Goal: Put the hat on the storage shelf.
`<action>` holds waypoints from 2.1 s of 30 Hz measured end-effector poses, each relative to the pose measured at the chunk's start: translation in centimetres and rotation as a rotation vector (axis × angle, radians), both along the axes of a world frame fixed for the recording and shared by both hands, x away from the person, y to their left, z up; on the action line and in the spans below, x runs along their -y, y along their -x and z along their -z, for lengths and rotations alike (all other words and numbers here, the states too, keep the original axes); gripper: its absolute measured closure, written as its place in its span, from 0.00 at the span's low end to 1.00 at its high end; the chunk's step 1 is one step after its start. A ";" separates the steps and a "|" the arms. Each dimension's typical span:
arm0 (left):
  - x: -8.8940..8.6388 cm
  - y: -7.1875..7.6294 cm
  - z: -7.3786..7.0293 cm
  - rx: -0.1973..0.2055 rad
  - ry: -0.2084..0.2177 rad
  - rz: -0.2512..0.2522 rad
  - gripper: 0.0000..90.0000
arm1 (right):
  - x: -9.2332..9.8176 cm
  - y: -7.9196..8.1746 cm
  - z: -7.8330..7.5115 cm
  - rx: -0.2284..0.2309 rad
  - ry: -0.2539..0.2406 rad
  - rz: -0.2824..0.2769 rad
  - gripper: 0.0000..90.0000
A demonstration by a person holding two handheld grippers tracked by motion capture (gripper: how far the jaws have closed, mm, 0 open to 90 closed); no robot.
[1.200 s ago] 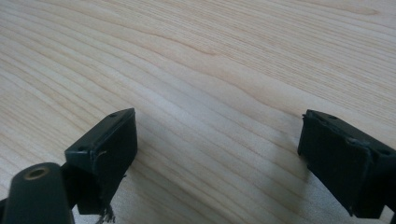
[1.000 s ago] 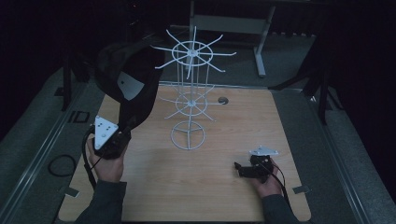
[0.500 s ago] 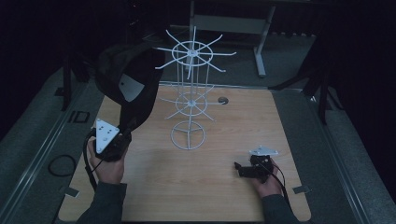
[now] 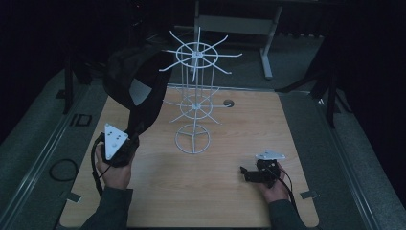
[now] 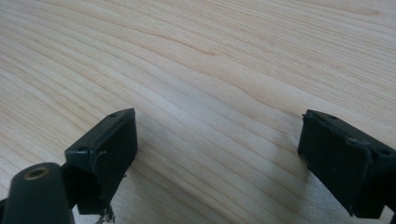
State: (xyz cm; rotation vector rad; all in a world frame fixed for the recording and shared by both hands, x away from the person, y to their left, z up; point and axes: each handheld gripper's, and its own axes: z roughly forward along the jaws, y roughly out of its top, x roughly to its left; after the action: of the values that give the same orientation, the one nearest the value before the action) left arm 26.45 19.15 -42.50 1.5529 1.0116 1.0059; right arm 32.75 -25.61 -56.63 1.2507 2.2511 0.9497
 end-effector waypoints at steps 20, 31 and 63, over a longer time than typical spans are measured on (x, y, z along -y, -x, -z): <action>1.0 -0.7 1.8 -0.035 -0.070 0.017 0.94 | 0.0 0.0 0.0 -0.003 -0.001 0.000 0.13; 1.2 -0.7 2.0 -0.026 -0.060 0.026 0.68 | 0.0 0.0 0.0 -0.001 0.001 -0.002 0.13; 0.4 0.0 2.5 -0.105 0.075 0.132 0.36 | 0.0 0.0 0.0 -0.001 0.000 -0.001 0.13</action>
State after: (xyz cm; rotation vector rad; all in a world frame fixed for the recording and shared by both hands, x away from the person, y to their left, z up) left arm 26.48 18.73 -44.98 1.6015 0.9939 0.7935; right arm 32.74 -25.61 -56.64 1.2509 2.2525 0.9493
